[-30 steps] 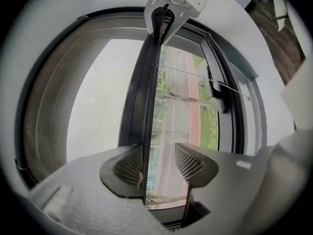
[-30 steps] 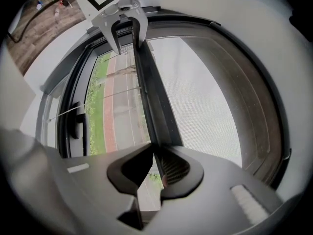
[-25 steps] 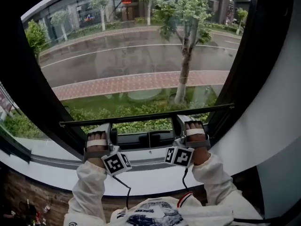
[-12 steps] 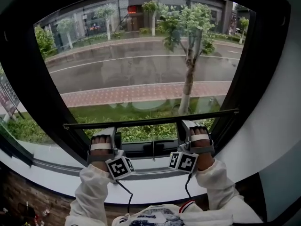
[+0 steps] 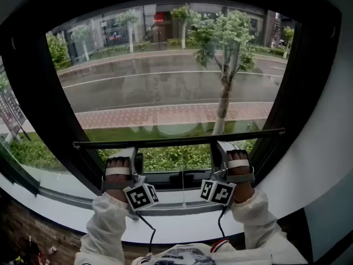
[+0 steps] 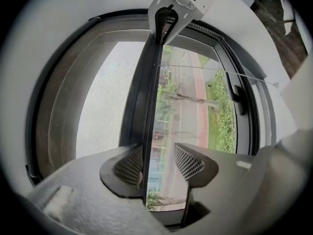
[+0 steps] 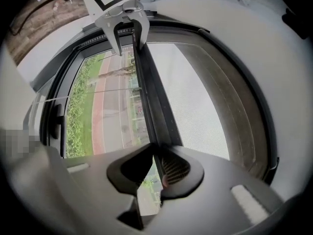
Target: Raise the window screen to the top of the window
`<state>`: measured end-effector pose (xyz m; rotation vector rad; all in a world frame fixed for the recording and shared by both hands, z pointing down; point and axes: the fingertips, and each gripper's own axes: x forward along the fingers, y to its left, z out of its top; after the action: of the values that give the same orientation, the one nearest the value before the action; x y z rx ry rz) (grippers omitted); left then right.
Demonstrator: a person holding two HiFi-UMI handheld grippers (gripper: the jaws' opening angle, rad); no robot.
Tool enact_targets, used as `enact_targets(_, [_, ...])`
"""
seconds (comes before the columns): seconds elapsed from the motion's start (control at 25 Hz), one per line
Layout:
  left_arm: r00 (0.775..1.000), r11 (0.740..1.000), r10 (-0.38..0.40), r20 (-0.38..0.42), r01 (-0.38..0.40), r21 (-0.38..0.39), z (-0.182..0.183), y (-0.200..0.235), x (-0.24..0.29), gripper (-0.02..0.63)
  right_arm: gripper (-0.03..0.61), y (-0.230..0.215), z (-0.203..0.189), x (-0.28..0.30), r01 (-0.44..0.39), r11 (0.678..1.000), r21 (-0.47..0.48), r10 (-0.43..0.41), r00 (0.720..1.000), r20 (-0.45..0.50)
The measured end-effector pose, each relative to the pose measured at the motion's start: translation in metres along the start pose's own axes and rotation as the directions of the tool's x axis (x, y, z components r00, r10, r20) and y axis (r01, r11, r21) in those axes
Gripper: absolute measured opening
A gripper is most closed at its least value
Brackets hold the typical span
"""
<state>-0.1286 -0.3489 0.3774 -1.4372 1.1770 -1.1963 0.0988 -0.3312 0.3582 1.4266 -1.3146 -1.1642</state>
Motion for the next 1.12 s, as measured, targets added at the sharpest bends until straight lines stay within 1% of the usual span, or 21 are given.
enact_targets(0.16, [0.999, 0.999, 0.032, -0.003, -0.032, 0.002, 0.000, 0.008, -0.002, 0.209, 0.058, -0.008, 0.003, -0.001, 0.030, 1.000, 0.005, -0.030, 1.000, 0.003])
enact_targets(0.32, [1.000, 1.000, 0.027, -0.008, -0.027, 0.000, 0.001, 0.016, -0.003, 0.209, 0.060, -0.015, 0.005, 0.000, 0.035, 0.999, 0.015, -0.035, 0.999, 0.012])
enact_targets(0.6, [0.995, 0.995, 0.096, 0.005, -0.096, -0.005, 0.007, 0.031, -0.004, 0.209, 0.058, -0.031, 0.004, -0.001, 0.107, 0.994, 0.032, -0.108, 0.994, 0.021])
enact_targets(0.76, [0.991, 0.991, 0.131, 0.011, -0.131, -0.001, 0.010, 0.062, -0.005, 0.209, 0.060, -0.061, 0.010, 0.005, 0.143, 0.989, 0.031, -0.144, 0.989, 0.035])
enact_targets(0.84, [0.991, 0.991, 0.136, 0.013, -0.136, 0.000, 0.013, 0.078, -0.007, 0.209, 0.060, -0.076, 0.013, 0.007, 0.151, 0.988, 0.031, -0.152, 0.988, 0.037])
enact_targets(0.96, [0.991, 0.991, 0.132, 0.017, -0.132, -0.005, 0.014, 0.094, -0.007, 0.207, 0.060, -0.091, 0.017, 0.010, 0.150, 0.988, 0.035, -0.151, 0.988, 0.040])
enact_targets(1.12, [0.987, 0.987, 0.160, 0.022, -0.159, -0.007, 0.015, 0.107, -0.006, 0.207, 0.061, -0.103, 0.020, 0.013, 0.176, 0.984, 0.033, -0.178, 0.983, 0.047])
